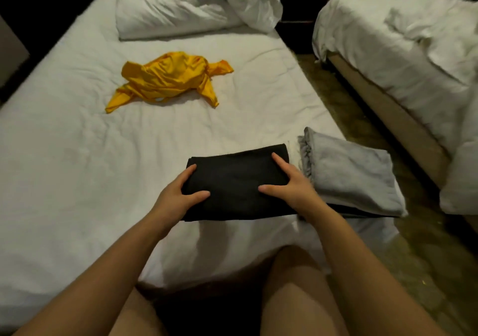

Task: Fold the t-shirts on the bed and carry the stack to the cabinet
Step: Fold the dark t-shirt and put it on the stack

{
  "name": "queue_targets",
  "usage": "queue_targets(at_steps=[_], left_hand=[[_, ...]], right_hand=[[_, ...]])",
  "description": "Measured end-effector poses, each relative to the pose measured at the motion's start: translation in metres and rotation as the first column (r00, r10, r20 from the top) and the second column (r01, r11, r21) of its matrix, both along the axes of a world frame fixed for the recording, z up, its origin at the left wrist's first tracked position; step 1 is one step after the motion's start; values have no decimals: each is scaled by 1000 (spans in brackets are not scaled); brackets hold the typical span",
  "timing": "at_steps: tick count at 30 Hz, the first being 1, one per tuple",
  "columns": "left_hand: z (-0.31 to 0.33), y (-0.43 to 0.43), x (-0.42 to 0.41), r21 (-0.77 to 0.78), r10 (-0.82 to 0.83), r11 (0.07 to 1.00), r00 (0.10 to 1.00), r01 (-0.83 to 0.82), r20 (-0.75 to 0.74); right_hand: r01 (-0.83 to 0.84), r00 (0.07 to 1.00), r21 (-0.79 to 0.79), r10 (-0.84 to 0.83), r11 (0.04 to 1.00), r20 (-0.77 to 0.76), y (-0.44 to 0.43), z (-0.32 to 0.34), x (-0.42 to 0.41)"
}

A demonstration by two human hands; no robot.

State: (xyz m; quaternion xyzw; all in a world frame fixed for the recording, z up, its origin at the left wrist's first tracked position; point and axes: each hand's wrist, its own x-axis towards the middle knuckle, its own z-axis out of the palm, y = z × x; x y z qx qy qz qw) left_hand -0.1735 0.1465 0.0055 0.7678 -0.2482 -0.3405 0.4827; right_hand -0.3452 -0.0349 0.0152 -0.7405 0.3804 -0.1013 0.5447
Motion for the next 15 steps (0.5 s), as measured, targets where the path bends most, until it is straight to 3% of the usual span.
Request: queue_targets(at_steps=[8,15], left_hand=[[82,-110,-91,-180,-136,968,969,174,205],[61,-194,-155,-53,-267,954,920,294,286]], right_hand=[[195,969,-34,-187,980,161,-86,90,-119],[269,962,7,-269,963,40,-152,67,-178]])
